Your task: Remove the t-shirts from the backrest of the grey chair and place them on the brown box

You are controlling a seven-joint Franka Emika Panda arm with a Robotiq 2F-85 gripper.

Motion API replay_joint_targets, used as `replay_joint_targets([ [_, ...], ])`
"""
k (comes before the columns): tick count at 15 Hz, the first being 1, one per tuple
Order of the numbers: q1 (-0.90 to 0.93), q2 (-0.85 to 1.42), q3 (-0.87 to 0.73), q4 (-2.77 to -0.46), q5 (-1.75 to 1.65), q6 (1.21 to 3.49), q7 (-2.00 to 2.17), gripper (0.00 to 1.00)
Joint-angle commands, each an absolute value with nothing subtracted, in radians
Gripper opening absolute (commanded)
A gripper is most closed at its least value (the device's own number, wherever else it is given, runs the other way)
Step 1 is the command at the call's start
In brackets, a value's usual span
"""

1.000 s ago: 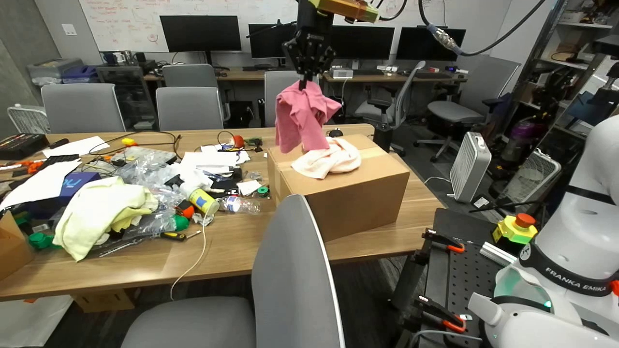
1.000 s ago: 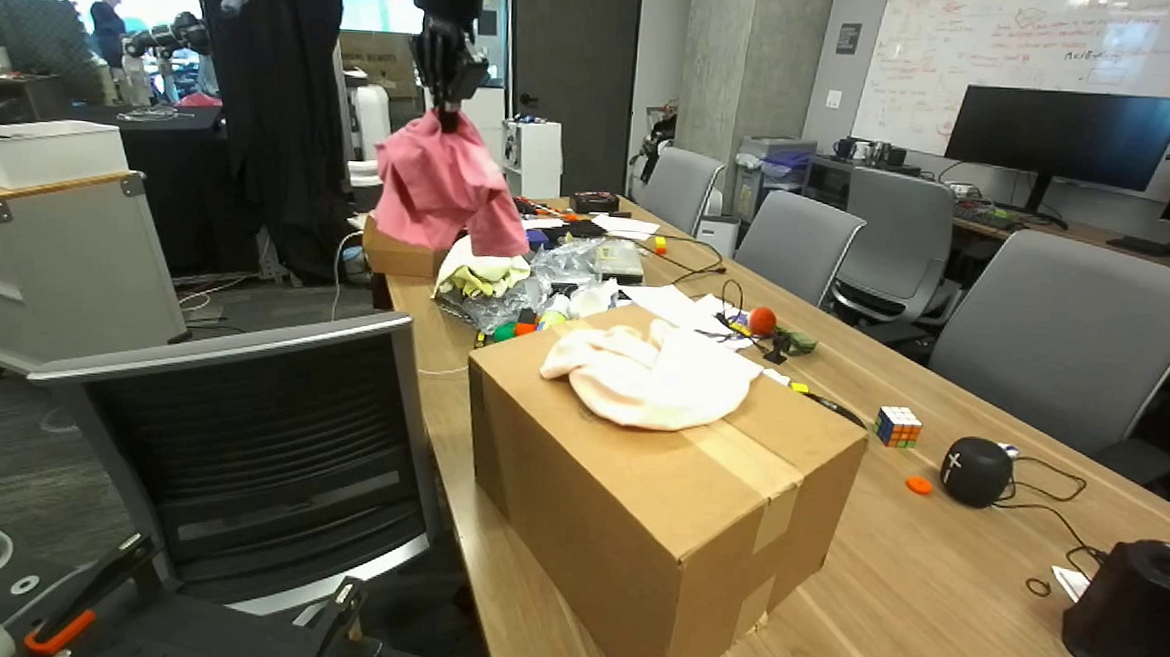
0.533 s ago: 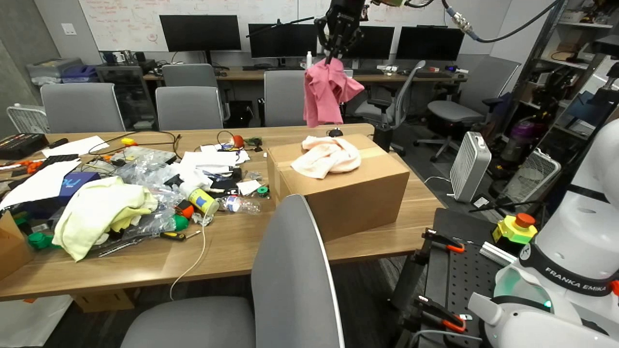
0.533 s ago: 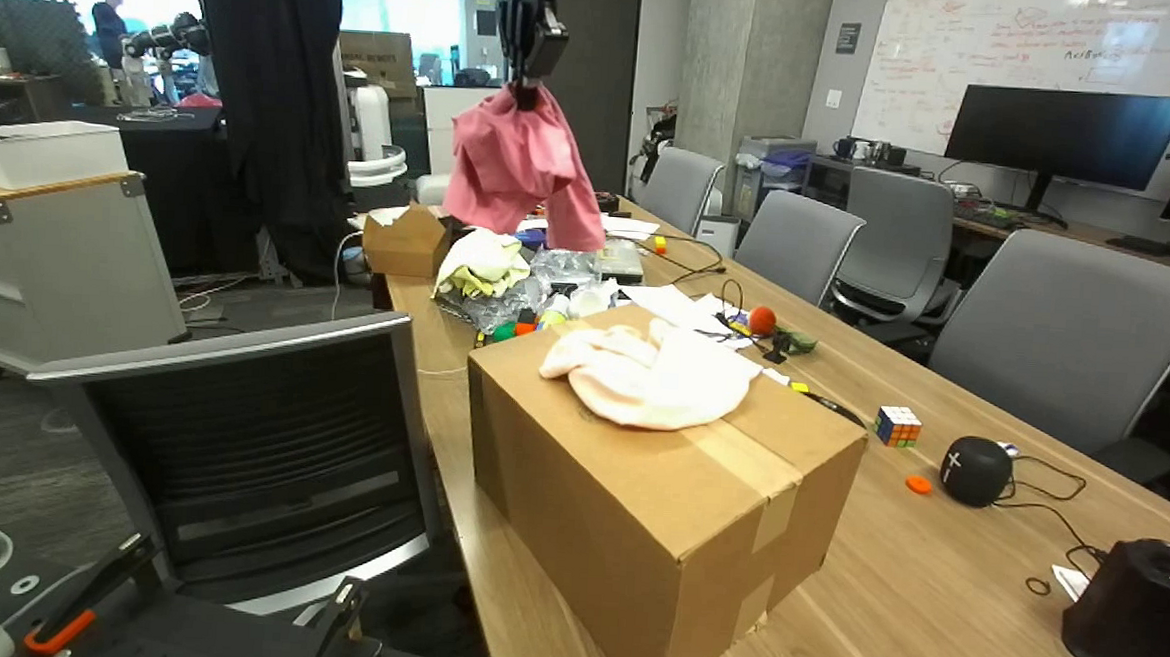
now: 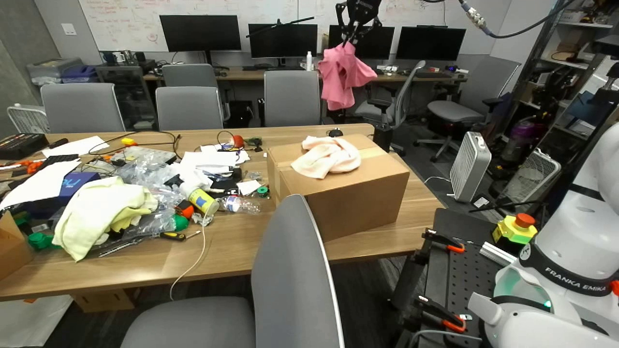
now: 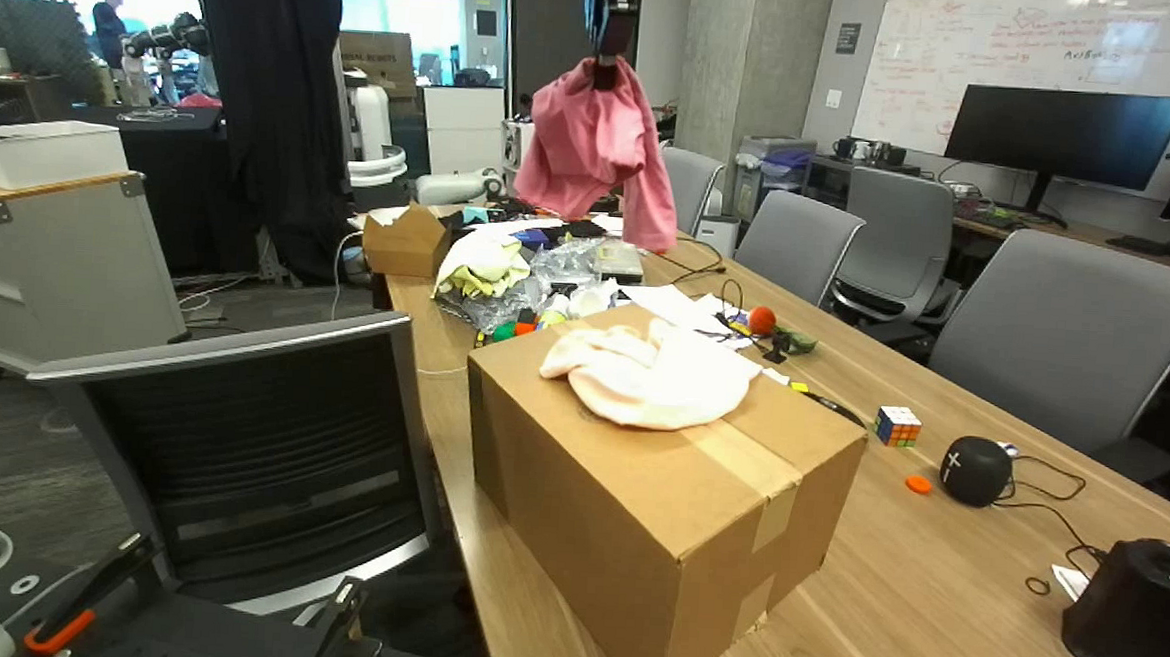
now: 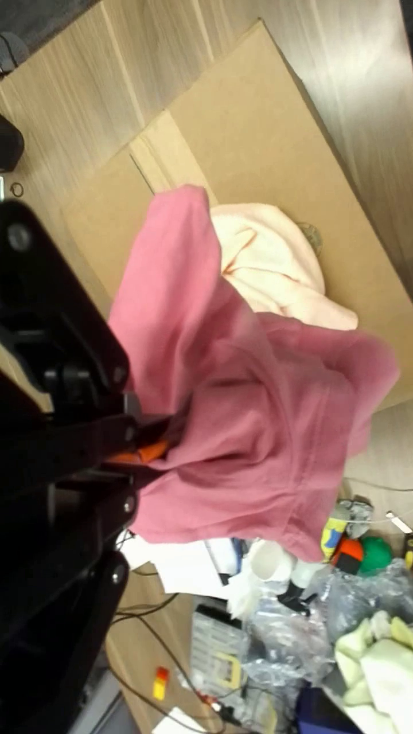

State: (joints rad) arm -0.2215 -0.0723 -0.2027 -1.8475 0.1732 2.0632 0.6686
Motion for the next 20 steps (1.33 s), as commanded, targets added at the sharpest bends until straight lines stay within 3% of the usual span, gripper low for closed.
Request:
replay_joint_targets([
  [1,-0.234,-0.108,-0.203,-1.88,0.147,2.19,0.787,0.02],
  [2,-0.236,-0.106,-0.203,-1.88,0.139,2.202,0.802,0.34],
  [3,-0.237,-0.104,-0.202,-1.882,0.131,2.21,0.818,0.35],
  [11,-0.215,-0.104,-0.201,-1.922,0.2,2.088,0.645,0.95],
  [12,-0.208,-0.107,-0.199,-1.931,0.224,2.058,0.596,1.0],
  [20,-0.147,-0.165,-0.141,-2.066,0.228,1.835,0.338,1.0],
])
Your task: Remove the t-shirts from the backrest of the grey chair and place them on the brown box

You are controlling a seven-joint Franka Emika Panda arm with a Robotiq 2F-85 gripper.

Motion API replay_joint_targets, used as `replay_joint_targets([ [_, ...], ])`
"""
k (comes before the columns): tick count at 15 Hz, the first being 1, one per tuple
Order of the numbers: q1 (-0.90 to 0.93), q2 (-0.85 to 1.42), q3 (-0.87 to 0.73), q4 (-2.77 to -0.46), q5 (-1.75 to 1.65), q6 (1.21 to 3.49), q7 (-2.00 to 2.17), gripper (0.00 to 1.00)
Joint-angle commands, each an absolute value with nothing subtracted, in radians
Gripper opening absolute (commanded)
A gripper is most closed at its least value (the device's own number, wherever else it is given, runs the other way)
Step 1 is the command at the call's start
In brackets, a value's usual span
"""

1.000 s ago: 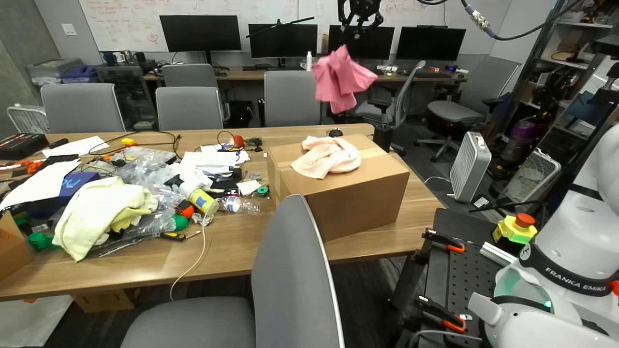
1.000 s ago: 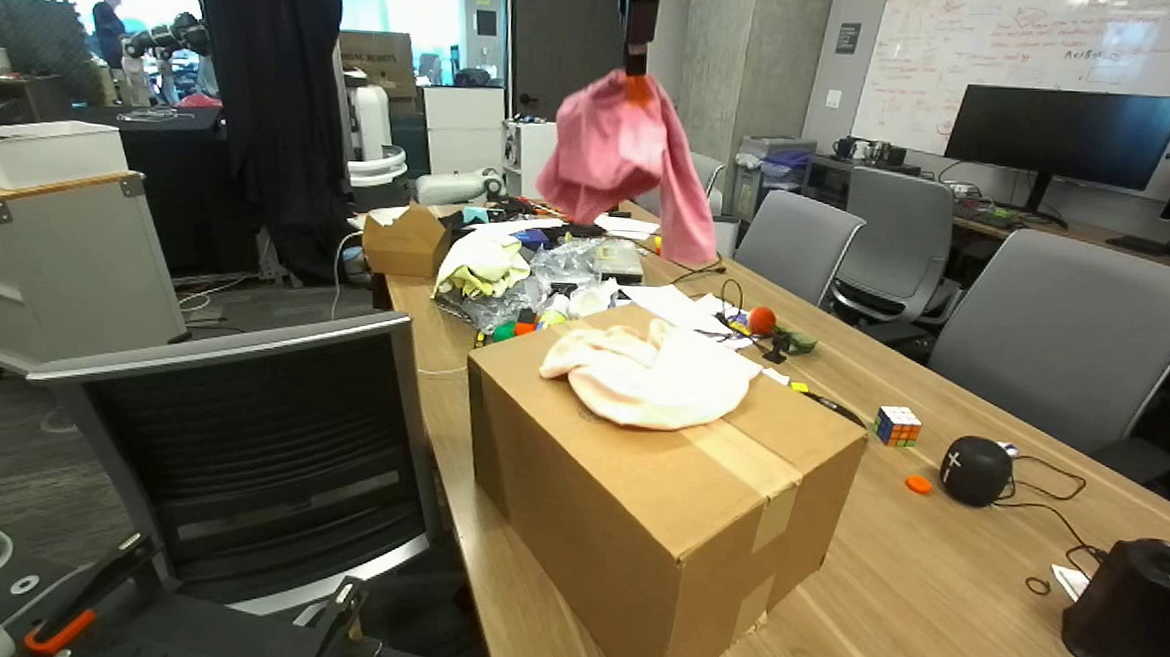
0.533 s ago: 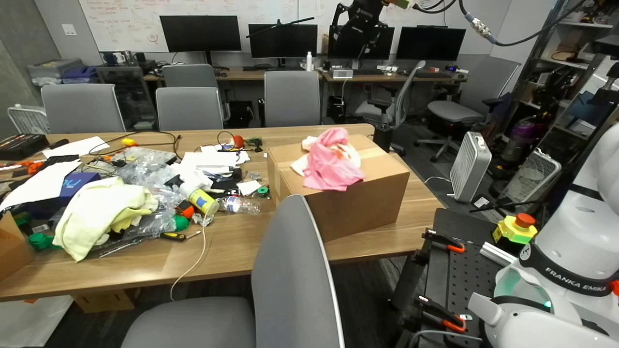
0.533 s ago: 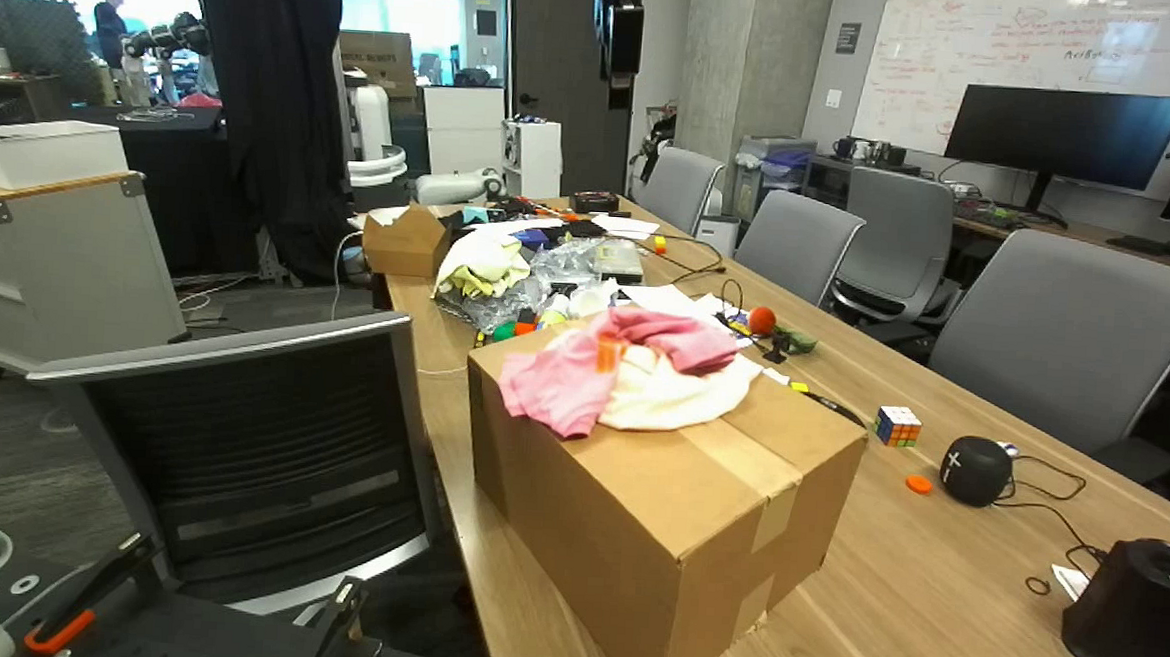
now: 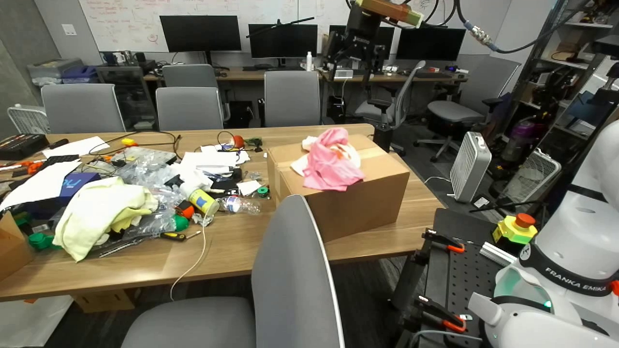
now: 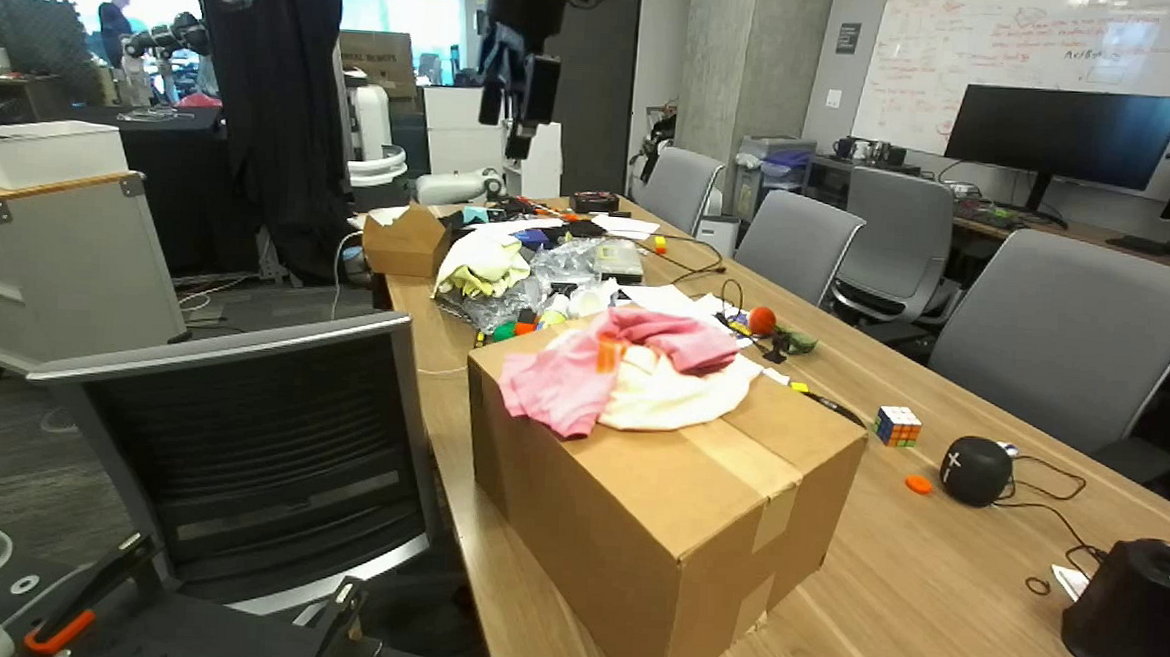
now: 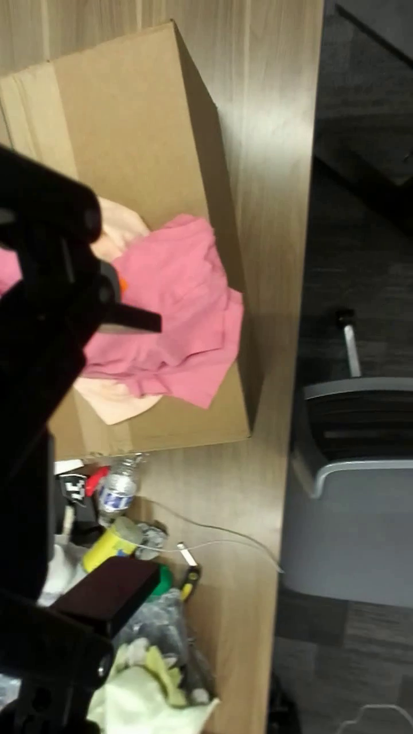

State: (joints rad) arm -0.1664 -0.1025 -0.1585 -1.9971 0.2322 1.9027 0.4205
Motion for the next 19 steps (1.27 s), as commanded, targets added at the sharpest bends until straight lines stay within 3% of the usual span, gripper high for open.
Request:
replay_joint_targets([
  [1,-0.138,-0.178,-0.129,-2.097,0.217,1.808,0.316,1.0],
  [8,-0.099,-0.254,-0.077,-2.241,0.078,1.658,0.11,1.0],
  [16,-0.074,-0.401,-0.086,-2.452,0.002,1.818,-0.144,1.0],
  [19,-0.082,-0.341,-0.081,-2.402,0.006,1.775,-0.092,1.0],
])
